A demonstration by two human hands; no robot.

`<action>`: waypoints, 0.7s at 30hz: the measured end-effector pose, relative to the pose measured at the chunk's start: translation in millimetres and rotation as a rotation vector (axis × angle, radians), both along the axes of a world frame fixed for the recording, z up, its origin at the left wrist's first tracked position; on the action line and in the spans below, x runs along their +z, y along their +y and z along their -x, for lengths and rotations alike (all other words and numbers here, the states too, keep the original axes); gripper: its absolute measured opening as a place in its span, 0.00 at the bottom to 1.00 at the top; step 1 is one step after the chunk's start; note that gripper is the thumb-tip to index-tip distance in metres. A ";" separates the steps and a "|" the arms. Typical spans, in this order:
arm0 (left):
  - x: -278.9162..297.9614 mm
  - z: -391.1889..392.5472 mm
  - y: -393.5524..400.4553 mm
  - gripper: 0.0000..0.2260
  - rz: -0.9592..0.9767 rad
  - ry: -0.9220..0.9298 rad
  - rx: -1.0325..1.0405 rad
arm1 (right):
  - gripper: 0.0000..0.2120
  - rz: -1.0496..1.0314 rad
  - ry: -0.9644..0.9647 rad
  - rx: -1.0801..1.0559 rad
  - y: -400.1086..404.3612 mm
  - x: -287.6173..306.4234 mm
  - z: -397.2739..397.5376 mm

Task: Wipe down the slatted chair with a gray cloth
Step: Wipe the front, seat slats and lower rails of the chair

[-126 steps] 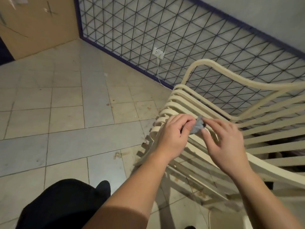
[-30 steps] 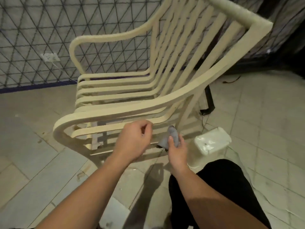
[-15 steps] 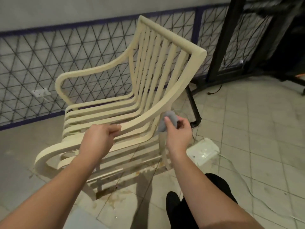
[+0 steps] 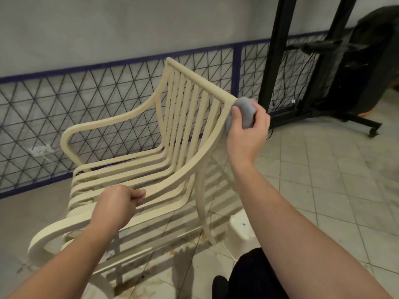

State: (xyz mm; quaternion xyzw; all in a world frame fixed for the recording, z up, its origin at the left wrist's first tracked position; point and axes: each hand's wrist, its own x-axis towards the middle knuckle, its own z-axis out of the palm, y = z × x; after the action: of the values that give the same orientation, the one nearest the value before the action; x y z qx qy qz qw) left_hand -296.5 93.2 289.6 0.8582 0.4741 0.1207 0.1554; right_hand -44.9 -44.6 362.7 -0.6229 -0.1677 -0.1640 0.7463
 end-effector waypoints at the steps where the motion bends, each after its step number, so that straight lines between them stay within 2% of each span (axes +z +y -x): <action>1: -0.5 0.0 0.1 0.07 0.005 0.003 0.000 | 0.16 0.044 -0.073 -0.030 -1.6 7.8 -8.1; 3: -0.9 0.0 -1.0 0.07 0.018 0.002 0.002 | 0.14 0.137 -0.215 -0.008 -6.1 15.2 -18.0; 5: -0.9 0.2 -1.4 0.07 0.015 0.010 -0.003 | 0.16 0.228 -0.371 0.126 -10.0 15.2 -21.0; 7: 1.1 0.7 -1.6 0.08 0.022 0.020 -0.007 | 0.19 0.419 -0.607 0.229 -11.7 8.8 -20.0; 9: 2.3 1.2 -2.1 0.09 0.040 0.013 -0.015 | 0.19 0.639 -0.868 0.220 -12.6 -8.0 -16.5; 11: 2.1 1.0 -3.3 0.09 0.039 0.001 -0.009 | 0.17 0.697 -0.980 0.208 -17.6 -37.9 -9.0; 13: 0.7 0.3 -2.7 0.09 0.052 -0.003 -0.003 | 0.18 0.594 -0.891 0.191 -28.1 -74.4 4.8; 16: 0.2 2.5 -3.1 0.06 0.038 -0.011 -0.019 | 0.16 0.393 -0.490 0.103 -38.9 -116.2 36.3; 18: 0.7 3.5 -4.0 0.07 0.014 -0.021 -0.040 | 0.12 0.425 -0.309 0.095 -35.1 -129.7 53.2; 21: -0.5 3.6 -3.9 0.06 -0.008 -0.017 -0.046 | 0.07 0.598 -0.148 0.247 -22.2 -145.8 66.0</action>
State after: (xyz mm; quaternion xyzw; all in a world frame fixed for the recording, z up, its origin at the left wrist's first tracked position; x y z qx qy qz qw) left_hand -300.1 89.3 289.1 0.8685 0.4523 0.1266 0.1586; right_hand -110.9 -66.8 216.9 -0.7757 -0.3363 -0.0607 0.5306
